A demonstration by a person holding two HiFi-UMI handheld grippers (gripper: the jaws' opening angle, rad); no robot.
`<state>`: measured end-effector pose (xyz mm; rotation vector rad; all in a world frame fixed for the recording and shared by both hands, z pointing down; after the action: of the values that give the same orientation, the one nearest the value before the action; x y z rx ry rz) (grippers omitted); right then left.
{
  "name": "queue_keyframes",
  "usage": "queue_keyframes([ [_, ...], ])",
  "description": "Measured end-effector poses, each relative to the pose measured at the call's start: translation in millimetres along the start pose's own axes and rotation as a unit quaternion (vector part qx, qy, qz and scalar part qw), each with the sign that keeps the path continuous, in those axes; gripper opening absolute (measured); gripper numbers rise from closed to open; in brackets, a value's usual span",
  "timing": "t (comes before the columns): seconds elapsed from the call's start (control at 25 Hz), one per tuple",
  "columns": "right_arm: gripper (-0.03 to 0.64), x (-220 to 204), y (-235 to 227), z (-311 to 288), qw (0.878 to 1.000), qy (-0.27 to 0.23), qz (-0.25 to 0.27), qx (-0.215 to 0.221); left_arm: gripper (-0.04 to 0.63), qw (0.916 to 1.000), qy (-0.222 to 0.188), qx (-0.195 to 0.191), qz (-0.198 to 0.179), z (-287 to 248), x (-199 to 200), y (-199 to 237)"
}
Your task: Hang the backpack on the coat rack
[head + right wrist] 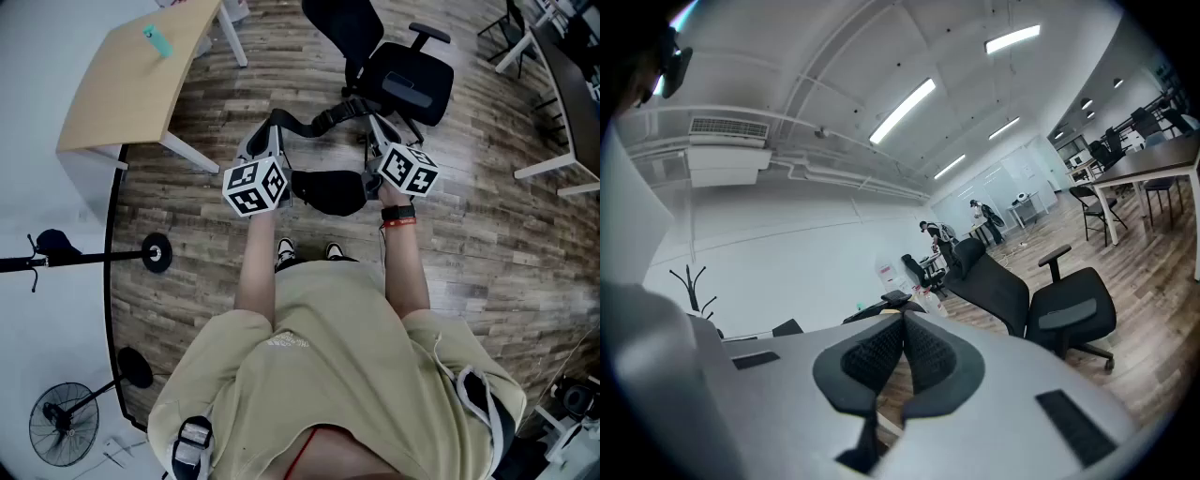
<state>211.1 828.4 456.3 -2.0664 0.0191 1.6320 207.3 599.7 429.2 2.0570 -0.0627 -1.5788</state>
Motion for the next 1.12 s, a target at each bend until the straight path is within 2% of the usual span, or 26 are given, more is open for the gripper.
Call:
queue_keyframes([
  [0.32,0.015,-7.6,-15.1,14.1,1.0,0.011,0.002,0.024,0.026,0.9998,0.006,0.013,-0.015,7.5,-26.1,-27.1],
  [0.64,0.015,-27.8,10.2,-0.4,0.996,0.042,0.028,0.071,0.026,0.9984,-0.005,0.056,-0.01,29.8,-32.1,-10.0],
  [0.92,0.015,-39.5,63.9,-34.5,0.991,0.065,0.059,0.106,0.026,0.9949,-0.025,0.097,0.0,59.5,-9.6,37.3],
  [1.12,0.015,-49.0,123.7,-67.5,0.983,0.079,0.101,0.128,0.026,0.9906,-0.043,0.129,0.011,89.2,14.0,89.1],
])
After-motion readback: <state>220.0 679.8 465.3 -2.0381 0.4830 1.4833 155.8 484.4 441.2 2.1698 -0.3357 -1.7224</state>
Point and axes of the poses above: the fingertips, and each gripper's own axes: z backward along the fingers, y to its left, x out of its top, the point moved 2 cm from there along z, backward along the fingers, and after that the axes turned 10 degrees about z, right-handed, at the moved point
